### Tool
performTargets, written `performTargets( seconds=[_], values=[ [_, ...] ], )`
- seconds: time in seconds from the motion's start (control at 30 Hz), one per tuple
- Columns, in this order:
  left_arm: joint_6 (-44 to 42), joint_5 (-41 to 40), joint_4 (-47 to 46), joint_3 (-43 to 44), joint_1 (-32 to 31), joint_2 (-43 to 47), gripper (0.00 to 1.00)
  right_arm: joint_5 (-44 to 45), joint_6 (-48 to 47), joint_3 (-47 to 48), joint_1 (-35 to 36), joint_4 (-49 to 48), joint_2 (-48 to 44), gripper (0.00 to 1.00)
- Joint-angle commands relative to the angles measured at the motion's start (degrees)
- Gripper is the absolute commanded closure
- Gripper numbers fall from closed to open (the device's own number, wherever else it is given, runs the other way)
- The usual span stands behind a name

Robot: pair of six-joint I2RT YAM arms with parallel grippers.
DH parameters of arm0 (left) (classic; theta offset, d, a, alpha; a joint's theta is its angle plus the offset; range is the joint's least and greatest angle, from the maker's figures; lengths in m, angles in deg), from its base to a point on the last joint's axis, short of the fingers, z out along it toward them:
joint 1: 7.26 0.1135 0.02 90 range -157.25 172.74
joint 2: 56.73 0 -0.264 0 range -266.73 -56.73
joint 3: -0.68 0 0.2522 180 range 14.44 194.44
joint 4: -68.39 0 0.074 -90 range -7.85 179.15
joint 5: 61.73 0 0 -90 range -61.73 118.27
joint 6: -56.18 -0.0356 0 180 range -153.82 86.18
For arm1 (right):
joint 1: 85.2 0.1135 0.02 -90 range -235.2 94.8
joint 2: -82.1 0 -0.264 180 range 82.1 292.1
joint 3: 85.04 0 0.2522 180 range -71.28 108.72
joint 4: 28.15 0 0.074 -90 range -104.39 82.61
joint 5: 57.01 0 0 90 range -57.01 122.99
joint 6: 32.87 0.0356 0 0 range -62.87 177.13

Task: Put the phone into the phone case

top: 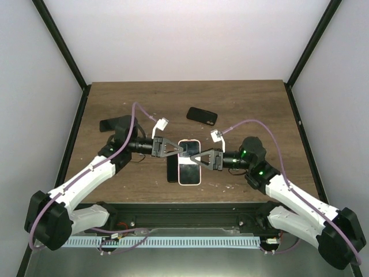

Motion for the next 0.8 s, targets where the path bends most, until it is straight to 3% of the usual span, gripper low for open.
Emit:
performTargets(
  seconds=[0.0, 0.1, 0.2, 0.3, 0.43, 0.5, 0.6, 0.77],
  values=[
    [3.1, -4.7, -7.7, -1.1, 0.0, 3.0, 1.0, -5.3, 1.7, -1.6, 0.4, -6.3, 0.8, 0.53],
    [3.1, -7.6, -8.8, -2.1, 0.0, 4.5, 1.0, -8.4, 1.3, -0.5, 0.4, -8.0, 2.1, 0.6],
    [4.9, -8.8, -11.8, -3.2, 0.0, 5.8, 1.0, -10.7, -2.0, 2.1, 0.4, -4.8, 2.5, 0.78],
    [5.3, -9.9, -12.1, -3.5, 0.0, 7.0, 1.0, -10.9, -7.0, 4.5, 0.4, 1.2, 2.2, 0.89],
    [4.8, -10.4, -11.3, -3.6, 0.0, 7.9, 0.89, -14.4, -9.4, 4.9, 0.4, 2.4, 2.8, 0.99],
    [0.2, -9.0, -5.3, -0.5, 0.1, 7.8, 0.76, -16.2, -11.0, 4.7, 0.4, 2.7, 2.8, 0.99],
    [-14.1, -7.5, 15.0, 7.4, 0.3, 6.9, 0.64, -18.4, -14.6, 5.1, 0.4, 7.0, 2.3, 0.99],
    [-20.1, -0.9, 22.7, 11.4, 0.2, 6.6, 0.56, -20.1, -15.8, 3.9, 0.5, 7.3, 1.1, 0.99]
  ],
)
